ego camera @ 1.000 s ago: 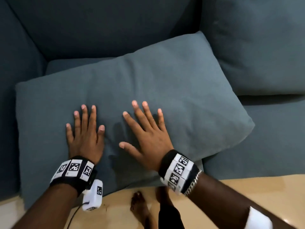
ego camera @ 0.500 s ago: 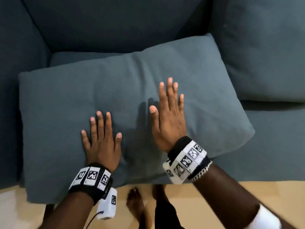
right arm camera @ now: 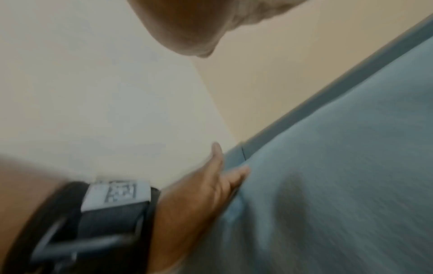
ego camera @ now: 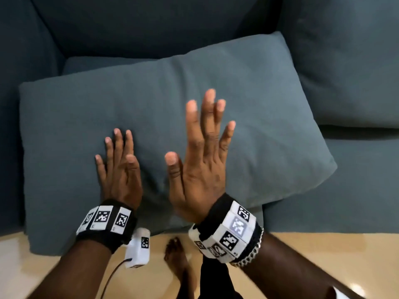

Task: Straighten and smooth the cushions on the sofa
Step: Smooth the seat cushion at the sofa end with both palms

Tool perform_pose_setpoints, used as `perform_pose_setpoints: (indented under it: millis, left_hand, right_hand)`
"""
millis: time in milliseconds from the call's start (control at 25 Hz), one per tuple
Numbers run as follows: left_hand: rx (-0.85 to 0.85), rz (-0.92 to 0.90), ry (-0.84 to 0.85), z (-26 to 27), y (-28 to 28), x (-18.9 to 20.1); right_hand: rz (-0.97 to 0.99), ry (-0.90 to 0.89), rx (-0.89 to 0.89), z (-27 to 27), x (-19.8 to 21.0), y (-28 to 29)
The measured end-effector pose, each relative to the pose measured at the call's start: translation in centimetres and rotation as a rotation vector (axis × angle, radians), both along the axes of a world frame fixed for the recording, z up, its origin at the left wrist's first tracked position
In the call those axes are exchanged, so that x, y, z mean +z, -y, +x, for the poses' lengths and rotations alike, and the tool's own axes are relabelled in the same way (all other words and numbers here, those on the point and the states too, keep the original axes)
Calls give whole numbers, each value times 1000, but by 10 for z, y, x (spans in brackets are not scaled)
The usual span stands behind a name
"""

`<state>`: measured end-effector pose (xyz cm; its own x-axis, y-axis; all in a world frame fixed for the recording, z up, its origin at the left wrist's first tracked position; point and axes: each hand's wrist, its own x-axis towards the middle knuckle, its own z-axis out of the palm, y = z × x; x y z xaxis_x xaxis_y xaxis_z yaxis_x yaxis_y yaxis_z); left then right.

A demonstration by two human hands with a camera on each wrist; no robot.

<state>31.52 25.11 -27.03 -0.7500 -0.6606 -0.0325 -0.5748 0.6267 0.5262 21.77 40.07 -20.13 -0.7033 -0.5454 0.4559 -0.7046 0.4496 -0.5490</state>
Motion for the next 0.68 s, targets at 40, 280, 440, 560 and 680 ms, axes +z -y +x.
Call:
perform_pose_setpoints:
  millis: [40,280,440,560,680]
  left_hand:
    - [19,0,18,-5,-3,0]
    - [-30,39,-12,-16,0,5]
    - [195,19,-66,-4,28,3]
    - [340,-79,174,34,50,-4]
    - [268,-119,210,68,58,-13]
  right_hand:
    - [83,-55,-17,-12,-8,0]
    - [503,152,187,-43,-17,8]
    - [-80,22,169,-17,32,16]
    - [607,-164,423,-8,-54,19]
    - [709,-61,357,9,-54,45]
